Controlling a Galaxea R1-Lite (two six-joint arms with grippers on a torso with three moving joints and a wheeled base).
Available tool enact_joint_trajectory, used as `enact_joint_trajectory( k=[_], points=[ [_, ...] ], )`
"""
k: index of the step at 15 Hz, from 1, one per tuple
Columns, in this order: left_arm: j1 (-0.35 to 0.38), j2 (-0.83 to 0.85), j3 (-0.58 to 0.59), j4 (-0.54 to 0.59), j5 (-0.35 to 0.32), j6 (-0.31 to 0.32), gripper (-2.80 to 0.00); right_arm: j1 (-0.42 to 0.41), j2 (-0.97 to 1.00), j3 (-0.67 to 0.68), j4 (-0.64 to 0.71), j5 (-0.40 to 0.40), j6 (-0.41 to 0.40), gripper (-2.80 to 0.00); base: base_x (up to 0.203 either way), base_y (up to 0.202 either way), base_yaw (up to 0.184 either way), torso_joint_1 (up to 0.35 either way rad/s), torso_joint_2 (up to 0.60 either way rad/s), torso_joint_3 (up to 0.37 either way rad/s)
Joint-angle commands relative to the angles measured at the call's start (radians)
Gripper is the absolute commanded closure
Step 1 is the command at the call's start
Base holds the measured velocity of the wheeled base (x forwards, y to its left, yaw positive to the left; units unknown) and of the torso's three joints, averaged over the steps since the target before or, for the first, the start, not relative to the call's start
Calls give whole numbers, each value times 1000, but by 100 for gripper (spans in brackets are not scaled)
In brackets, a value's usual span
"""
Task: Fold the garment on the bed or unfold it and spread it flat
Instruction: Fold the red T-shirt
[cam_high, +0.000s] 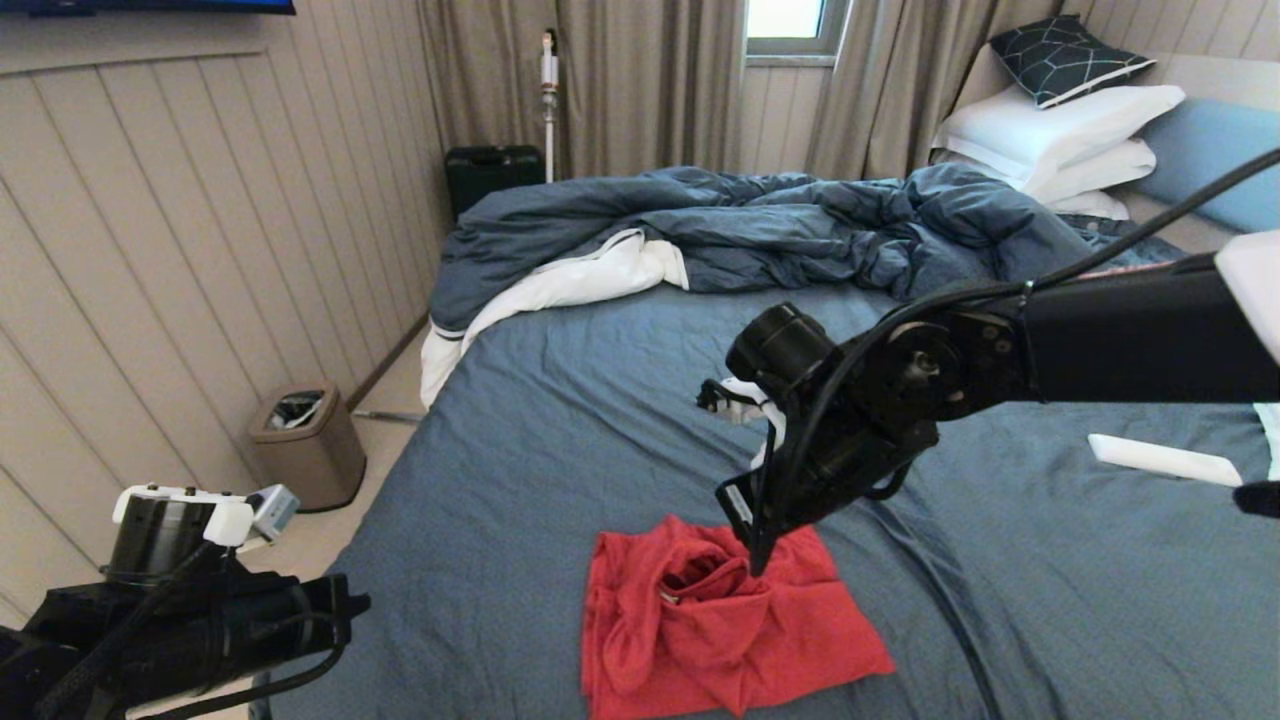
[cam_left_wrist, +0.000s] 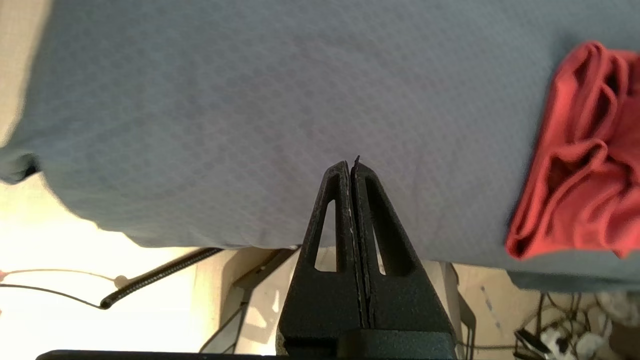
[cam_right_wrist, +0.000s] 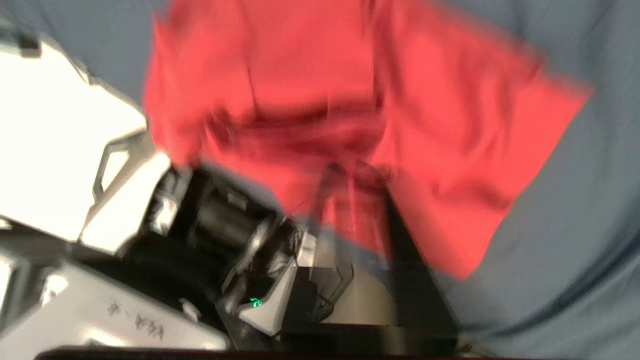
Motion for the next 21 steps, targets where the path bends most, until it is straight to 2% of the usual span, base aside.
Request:
enact_joint_trajectory(
  k=[1,15,17,21],
  points=[
    [0,-1,0,-4,-1,-2,0,-1,-37,74,1,1,2,0,0,0,0,0,0,0],
    [0,-1,0,-6,-1,-2,0,20,153,87,-145,-46,3,0,0,0,0,0,0,0],
    [0,-1,0,-6,-1,-2,0,47,140,129,-146,-45,4,0,0,0,0,0,0,0],
    [0,-1,-1,-6,1,-2,0,168,73,242,-152,-42,11,0,0,0,0,0,0,0]
  ],
)
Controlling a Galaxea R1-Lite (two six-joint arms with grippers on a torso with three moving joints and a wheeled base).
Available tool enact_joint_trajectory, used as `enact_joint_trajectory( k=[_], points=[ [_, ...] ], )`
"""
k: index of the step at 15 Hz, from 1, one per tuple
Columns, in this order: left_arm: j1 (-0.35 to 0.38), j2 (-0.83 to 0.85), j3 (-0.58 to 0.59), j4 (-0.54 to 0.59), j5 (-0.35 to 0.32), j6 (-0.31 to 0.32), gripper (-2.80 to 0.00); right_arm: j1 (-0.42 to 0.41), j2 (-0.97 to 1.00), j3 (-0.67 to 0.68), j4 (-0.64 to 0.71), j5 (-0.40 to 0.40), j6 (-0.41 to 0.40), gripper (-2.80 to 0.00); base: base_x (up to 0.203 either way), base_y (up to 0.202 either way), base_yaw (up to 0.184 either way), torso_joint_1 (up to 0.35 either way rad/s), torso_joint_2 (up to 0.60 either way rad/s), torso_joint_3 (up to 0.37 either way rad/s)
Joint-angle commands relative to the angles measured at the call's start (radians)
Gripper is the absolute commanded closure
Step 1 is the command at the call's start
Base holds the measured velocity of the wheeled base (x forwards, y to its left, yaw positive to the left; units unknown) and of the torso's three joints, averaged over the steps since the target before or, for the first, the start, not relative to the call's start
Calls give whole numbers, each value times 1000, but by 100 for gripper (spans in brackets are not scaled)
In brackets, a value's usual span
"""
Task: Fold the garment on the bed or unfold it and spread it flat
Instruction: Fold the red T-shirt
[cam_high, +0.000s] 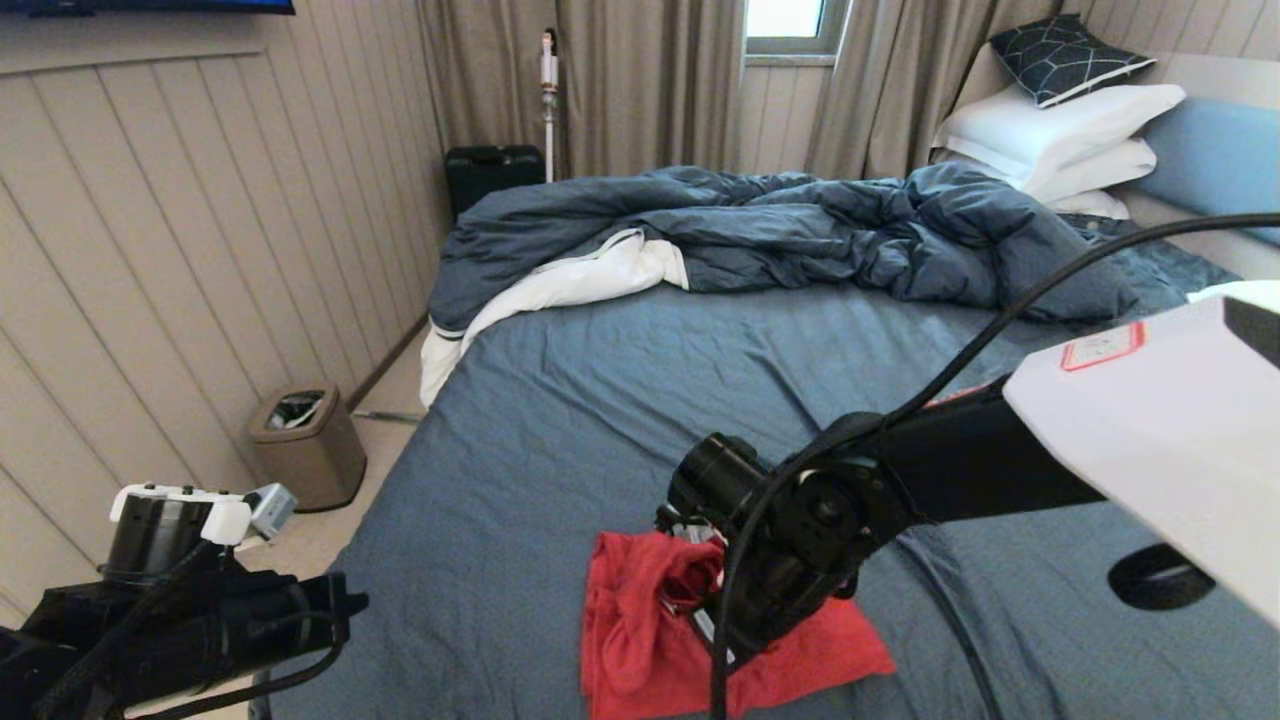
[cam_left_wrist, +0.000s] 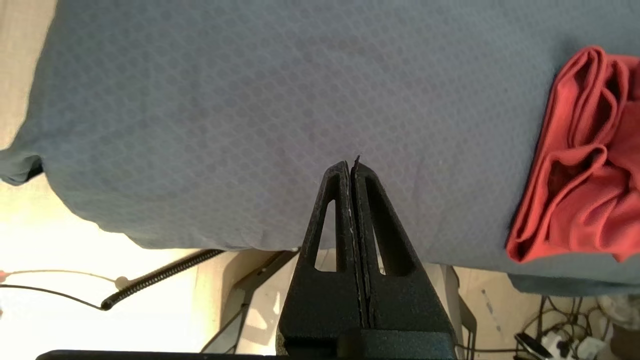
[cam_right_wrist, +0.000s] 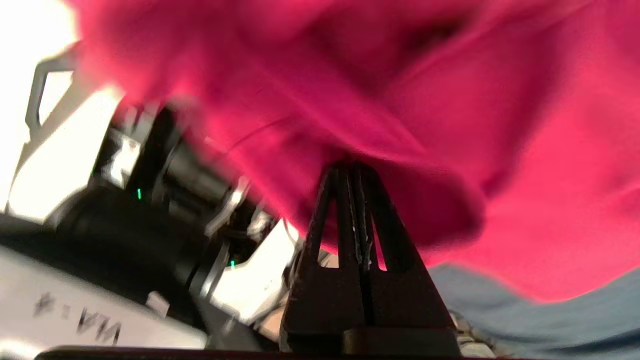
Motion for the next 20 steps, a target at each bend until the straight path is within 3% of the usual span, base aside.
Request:
enact_joint_trajectory(
  k=[1,5,15,20],
  points=[
    [0,0,0,-4,-1,-3,0,54,-39,48,-11,1,4,0,0,0,0,0,0,0],
    [2,-3,0,-4,-2,-3,0,151,-29,78,-30,2,5,0,0,0,0,0,0,0],
    [0,-1,-1,-4,-1,-3,0,139,-147,37,-32,-6,2,0,0,0,0,0,0,0],
    [0,-3,0,-4,-1,-3,0,-8,-135,11,-32,-8,-5,0,0,0,0,0,0,0]
  ],
)
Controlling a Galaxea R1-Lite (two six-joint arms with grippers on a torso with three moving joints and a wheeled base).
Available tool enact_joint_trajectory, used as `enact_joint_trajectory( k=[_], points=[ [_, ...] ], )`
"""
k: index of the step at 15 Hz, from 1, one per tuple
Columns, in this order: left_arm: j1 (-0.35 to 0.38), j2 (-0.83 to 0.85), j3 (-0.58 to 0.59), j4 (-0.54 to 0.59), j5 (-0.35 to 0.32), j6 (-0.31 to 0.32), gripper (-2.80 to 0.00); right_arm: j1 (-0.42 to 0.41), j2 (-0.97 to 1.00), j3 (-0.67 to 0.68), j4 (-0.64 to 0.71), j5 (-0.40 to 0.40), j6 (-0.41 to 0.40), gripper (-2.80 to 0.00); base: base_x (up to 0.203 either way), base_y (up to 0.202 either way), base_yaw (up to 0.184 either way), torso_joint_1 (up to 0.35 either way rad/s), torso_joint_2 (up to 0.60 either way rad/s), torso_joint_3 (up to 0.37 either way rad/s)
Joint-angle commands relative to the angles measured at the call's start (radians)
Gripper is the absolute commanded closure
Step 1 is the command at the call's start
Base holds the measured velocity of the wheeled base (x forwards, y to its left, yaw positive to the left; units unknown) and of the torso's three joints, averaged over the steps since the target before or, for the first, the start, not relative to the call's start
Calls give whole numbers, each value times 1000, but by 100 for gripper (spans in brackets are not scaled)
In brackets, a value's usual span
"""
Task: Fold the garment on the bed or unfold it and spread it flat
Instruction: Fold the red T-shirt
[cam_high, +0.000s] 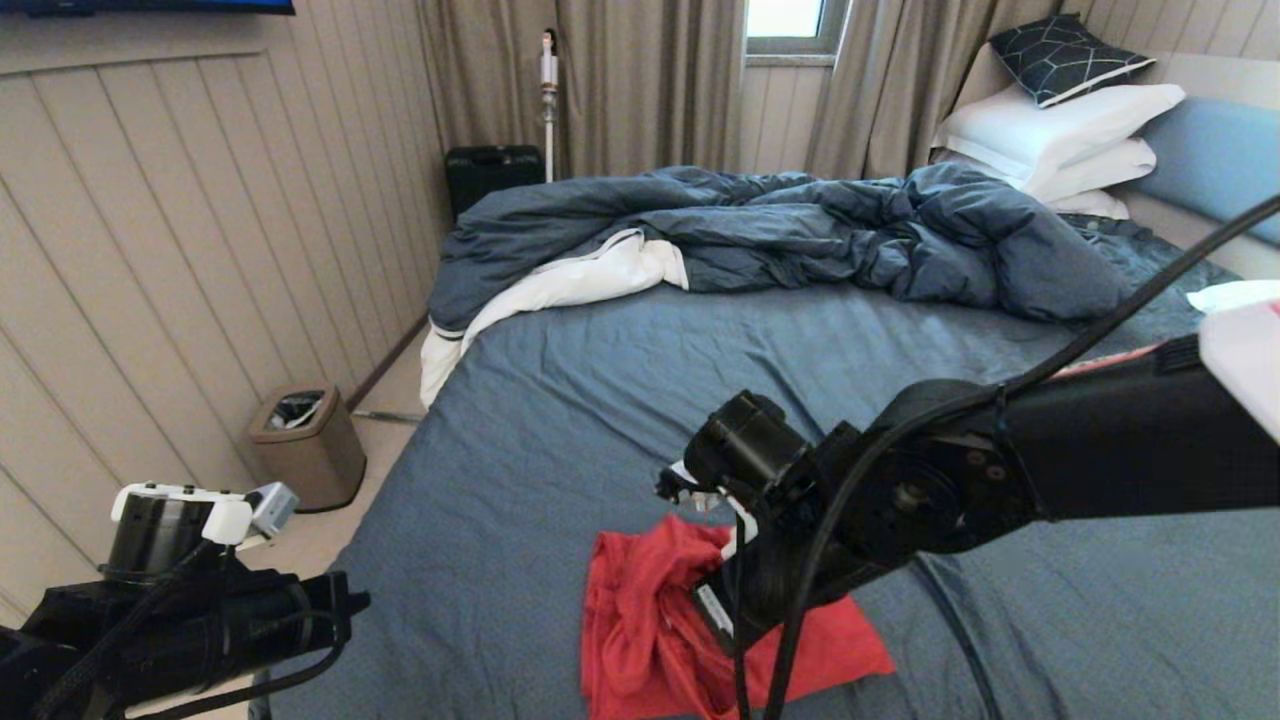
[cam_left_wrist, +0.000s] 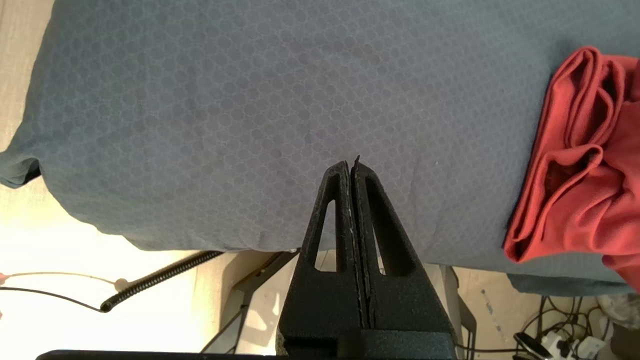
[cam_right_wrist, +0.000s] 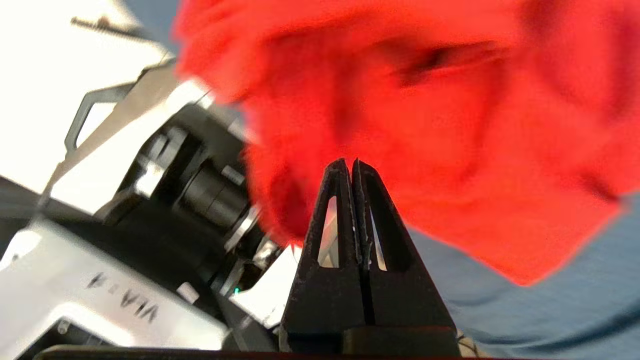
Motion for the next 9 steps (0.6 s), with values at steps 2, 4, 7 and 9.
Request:
enact_joint_trajectory(
  k=[2,4,7,9],
  points=[
    [0,0,0,-4,-2,-2,0,-58,45,-18,1,1,-1,0,0,0,0,0,0,0],
    [0,0,0,-4,-2,-2,0,-61,97,-56,2,0,-1,0,0,0,0,0,0,0],
    [0,2,-1,-4,-2,-2,0,-59,193,-156,2,-19,-1,0,0,0,0,0,0,0],
    [0,2,-1,-4,-2,-2,0,-50,245,-233,5,-33,5,0,0,0,0,0,0,0]
  ],
)
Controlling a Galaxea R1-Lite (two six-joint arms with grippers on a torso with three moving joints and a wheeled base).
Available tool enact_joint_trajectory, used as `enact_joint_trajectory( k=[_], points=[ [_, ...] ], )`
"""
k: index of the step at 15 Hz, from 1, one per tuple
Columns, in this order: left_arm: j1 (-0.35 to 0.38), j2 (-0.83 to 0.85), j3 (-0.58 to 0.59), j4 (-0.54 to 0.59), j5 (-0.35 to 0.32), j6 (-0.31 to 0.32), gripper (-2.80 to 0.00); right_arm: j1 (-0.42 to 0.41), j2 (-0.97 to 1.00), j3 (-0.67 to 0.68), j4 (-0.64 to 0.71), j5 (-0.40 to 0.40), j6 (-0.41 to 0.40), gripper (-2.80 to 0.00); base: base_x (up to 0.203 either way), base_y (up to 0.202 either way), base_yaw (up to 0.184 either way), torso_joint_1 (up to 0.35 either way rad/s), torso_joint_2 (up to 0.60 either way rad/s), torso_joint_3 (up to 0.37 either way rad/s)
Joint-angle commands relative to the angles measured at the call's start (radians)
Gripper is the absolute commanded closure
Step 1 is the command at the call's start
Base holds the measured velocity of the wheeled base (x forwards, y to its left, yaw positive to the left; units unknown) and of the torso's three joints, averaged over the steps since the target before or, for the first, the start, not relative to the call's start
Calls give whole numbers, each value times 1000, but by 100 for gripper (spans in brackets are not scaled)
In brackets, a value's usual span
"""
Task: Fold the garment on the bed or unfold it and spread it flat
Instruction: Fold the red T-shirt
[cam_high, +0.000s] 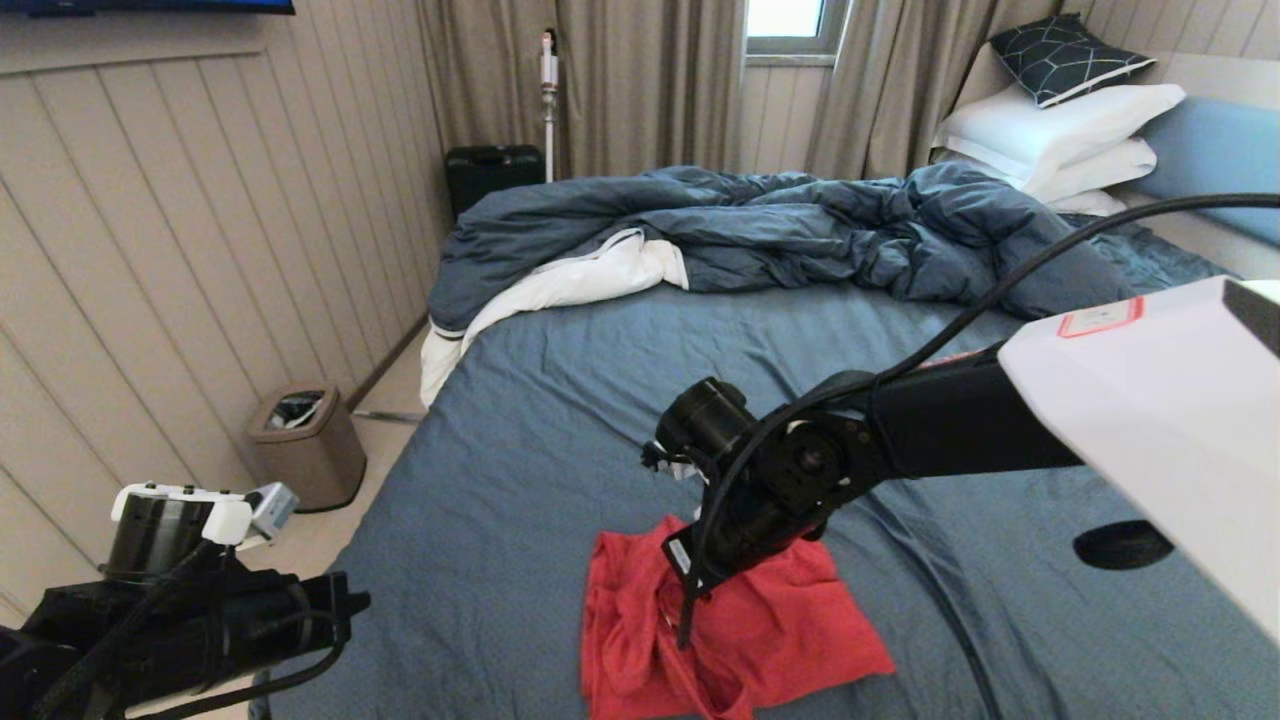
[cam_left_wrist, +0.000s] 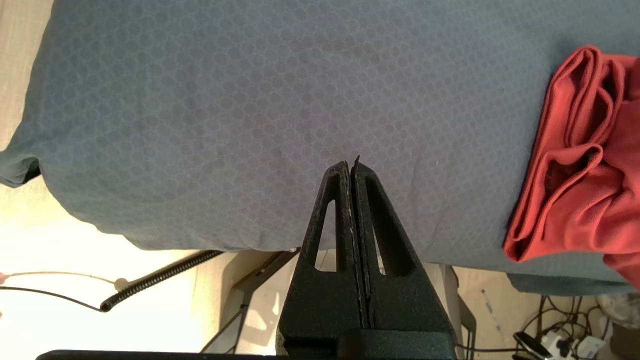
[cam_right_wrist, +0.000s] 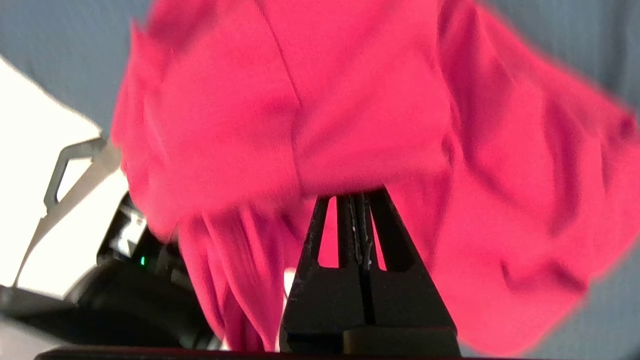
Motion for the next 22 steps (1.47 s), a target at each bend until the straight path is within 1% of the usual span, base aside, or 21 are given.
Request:
enact_joint_trajectory(
  k=[1,3,4,6,9,13,16,19,22],
  points=[
    [0,2,0,-4,-1,-3,0,9,73,-64,4,-3,3,0,0,0,0,0,0,0],
    [0,3,1,-13,-1,-3,0,36,116,-138,3,-24,6,0,0,0,0,0,0,0],
    [0,5,3,-25,-1,-3,0,54,144,-173,-4,-48,10,0,0,0,0,0,0,0],
    [0,4,3,-32,-1,-3,0,102,168,-177,-83,-73,15,0,0,0,0,0,0,0],
    [0,3,4,-33,-1,-3,0,140,165,-157,-151,-71,16,0,0,0,0,0,0,0],
    [0,3,7,-33,-1,-3,0,156,83,-28,-303,-69,9,0,0,0,0,0,0,0],
    [0,3,7,-33,-1,-3,0,139,-67,98,-369,-68,3,0,0,0,0,0,0,0],
    [0,5,7,-33,-1,-3,0,102,-189,204,-411,-67,-5,0,0,0,0,0,0,0],
    [0,5,7,-33,-1,-3,0,22,-212,300,-417,-69,-10,0,0,0,0,0,0,0]
  ],
)
